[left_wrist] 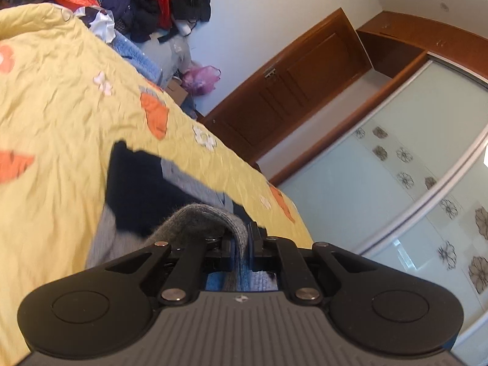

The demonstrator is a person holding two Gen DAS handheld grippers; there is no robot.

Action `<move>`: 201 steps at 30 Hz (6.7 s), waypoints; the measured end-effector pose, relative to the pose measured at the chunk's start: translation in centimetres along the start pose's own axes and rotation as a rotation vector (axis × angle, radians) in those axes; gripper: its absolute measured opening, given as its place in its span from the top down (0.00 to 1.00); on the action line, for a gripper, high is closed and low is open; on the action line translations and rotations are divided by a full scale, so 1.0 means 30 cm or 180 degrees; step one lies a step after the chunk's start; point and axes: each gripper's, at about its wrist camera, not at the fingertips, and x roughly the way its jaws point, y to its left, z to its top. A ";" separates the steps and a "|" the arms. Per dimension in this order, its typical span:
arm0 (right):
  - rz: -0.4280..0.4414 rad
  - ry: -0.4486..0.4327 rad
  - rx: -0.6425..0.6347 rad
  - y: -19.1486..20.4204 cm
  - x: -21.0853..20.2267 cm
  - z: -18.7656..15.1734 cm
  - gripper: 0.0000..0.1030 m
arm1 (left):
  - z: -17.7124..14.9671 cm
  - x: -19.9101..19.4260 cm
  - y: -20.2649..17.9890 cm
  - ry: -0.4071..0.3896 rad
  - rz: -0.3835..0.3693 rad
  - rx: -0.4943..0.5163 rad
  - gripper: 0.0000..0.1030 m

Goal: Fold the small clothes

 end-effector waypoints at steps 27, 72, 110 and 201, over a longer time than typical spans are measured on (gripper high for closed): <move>-0.1226 -0.0003 -0.0871 -0.167 0.312 0.308 0.17 | -0.483 0.334 0.070 0.0231 0.1696 0.6520 0.24; -0.1956 0.0239 -0.1860 -0.054 0.216 0.166 0.17 | -0.356 0.593 0.060 0.0470 0.1570 0.6313 0.90; -0.3003 0.0746 -0.5017 0.008 0.556 0.045 0.61 | 0.074 0.682 0.132 0.0838 0.1795 0.2621 0.93; -0.1337 -0.0499 -0.0089 -0.215 0.064 -0.109 0.16 | -0.294 0.168 0.215 -0.0567 0.1224 -0.0839 0.10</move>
